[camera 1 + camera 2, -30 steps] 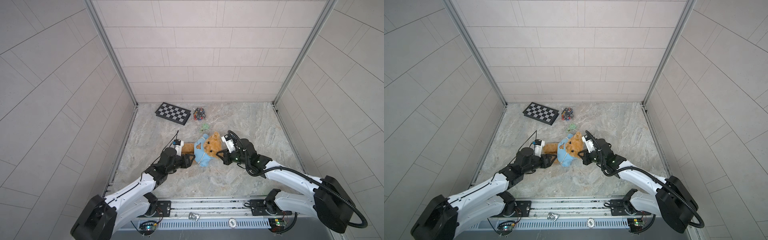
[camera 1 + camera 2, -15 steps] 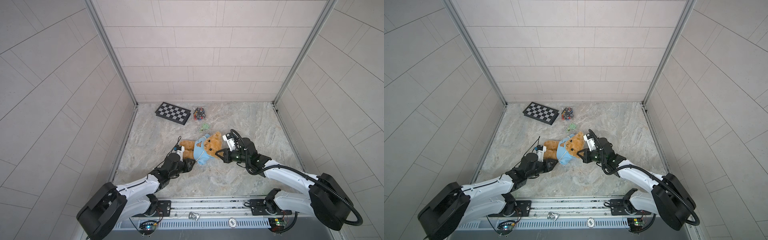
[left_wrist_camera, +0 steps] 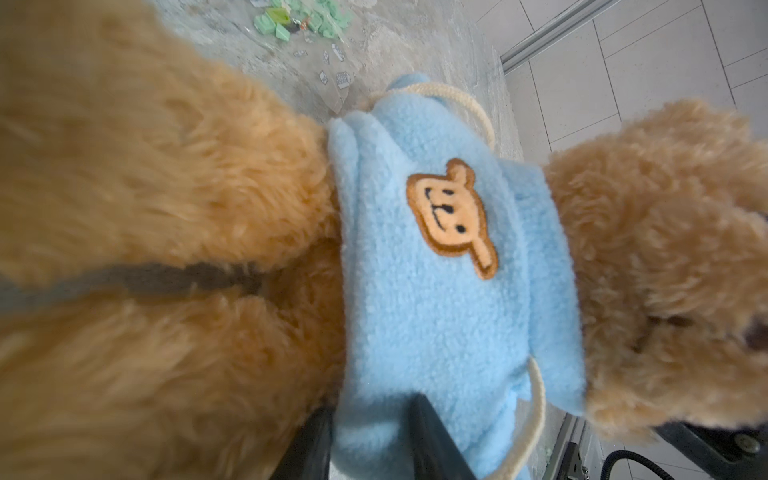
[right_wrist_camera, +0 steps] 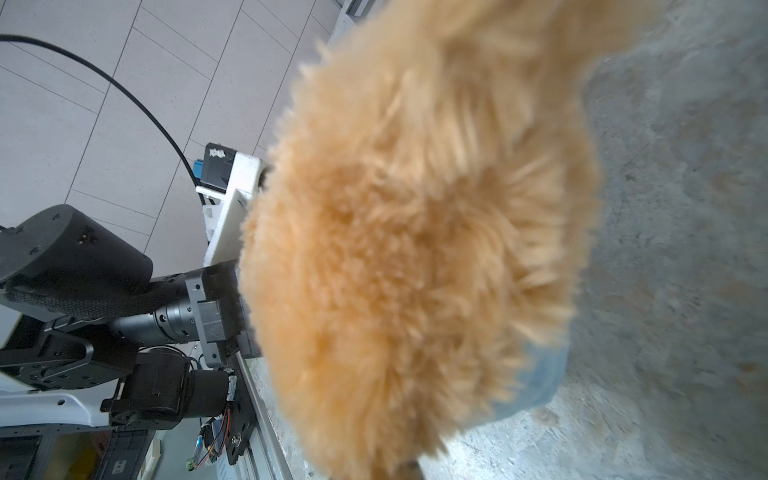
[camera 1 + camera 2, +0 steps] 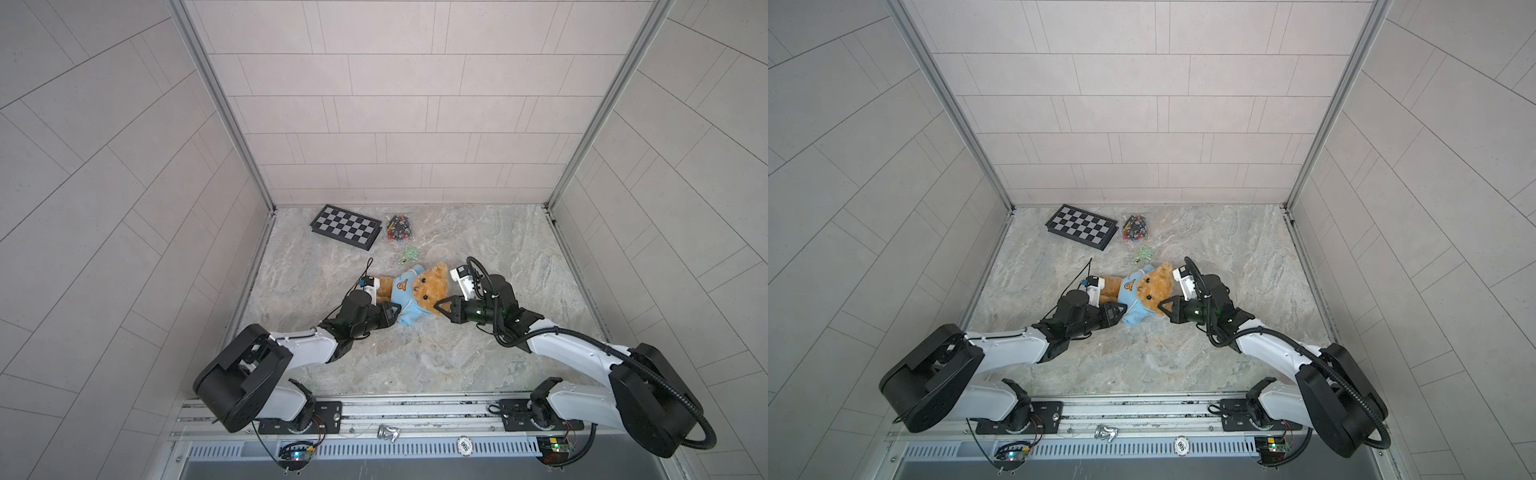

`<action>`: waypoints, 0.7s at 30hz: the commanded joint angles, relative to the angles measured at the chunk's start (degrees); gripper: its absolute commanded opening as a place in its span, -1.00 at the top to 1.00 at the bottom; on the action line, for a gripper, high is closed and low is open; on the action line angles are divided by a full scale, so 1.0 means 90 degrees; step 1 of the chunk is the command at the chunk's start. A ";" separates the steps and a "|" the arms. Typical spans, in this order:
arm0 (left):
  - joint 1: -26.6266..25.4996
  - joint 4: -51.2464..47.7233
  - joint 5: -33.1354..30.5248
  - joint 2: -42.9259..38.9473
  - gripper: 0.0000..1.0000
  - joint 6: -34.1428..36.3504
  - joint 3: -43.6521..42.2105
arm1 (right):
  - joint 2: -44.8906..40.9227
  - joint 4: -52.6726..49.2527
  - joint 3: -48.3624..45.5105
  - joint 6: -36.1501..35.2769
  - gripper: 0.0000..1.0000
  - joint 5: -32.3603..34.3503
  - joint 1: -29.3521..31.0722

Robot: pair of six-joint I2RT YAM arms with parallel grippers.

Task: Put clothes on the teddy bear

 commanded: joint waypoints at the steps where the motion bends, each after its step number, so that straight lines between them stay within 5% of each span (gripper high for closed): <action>1: 0.0020 0.0276 -0.0037 0.0120 0.27 0.0067 0.0100 | 0.0100 0.0261 -0.0077 0.0190 1.00 -0.0243 -0.0157; 8: 0.0031 0.0385 -0.0476 -0.0152 0.24 -0.0085 -0.0296 | 0.0250 0.0359 -0.0217 0.0258 1.00 -0.0501 -0.0606; 15: -0.0070 0.0315 -0.0182 0.0155 0.24 0.0169 0.0144 | 0.0386 0.0438 -0.0217 0.0289 1.00 -0.0584 -0.0691; 21: -0.0232 0.0679 0.0122 0.0479 0.76 0.0044 0.0305 | 0.0318 0.0383 -0.0202 0.0273 1.00 -0.0548 -0.0693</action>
